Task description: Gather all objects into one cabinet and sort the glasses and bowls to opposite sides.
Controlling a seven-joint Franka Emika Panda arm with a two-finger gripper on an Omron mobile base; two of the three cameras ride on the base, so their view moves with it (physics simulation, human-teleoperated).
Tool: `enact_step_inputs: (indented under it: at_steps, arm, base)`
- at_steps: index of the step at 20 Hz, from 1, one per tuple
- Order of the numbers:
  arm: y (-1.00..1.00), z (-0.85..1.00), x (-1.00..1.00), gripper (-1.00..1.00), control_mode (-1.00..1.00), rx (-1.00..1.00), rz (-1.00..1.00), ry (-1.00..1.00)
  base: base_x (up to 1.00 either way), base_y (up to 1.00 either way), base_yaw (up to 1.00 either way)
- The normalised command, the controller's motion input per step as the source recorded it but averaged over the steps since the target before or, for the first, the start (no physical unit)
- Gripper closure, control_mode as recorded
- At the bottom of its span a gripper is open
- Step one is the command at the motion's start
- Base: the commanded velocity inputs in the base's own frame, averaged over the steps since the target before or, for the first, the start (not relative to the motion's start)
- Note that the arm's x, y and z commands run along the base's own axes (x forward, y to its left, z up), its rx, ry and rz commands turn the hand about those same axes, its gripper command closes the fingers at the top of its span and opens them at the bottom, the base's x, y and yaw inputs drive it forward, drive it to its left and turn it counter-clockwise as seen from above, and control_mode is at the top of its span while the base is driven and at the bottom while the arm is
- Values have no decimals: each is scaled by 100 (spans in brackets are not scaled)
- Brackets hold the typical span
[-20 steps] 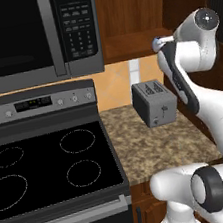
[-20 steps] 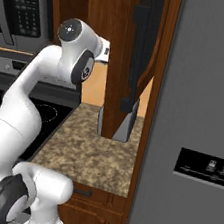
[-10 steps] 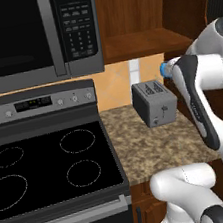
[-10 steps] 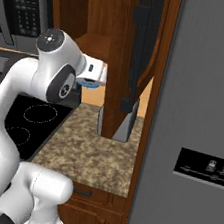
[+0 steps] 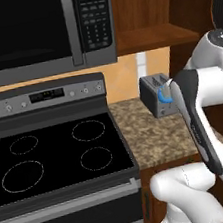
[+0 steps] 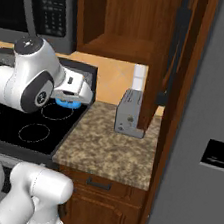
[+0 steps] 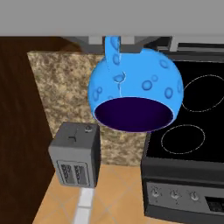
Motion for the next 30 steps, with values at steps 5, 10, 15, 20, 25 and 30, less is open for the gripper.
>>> enact_step_inputs:
  at_steps: [5,10,15,20,25,30]
  arm:
    - [0,0,0,100,100,0,0,0]
    - [0,0,0,100,100,0,0,0]
    - [0,0,0,100,100,0,0,0]
    - [0,0,0,100,100,0,0,0]
    - [0,0,0,100,100,0,0,0]
    - [0,0,0,100,100,0,0,0]
  base:
    - [-73,94,13]
    - [-77,76,42]
    - [-97,59,59]
    - [-100,22,69]
    - [-100,4,70]
    - [-100,2,71]
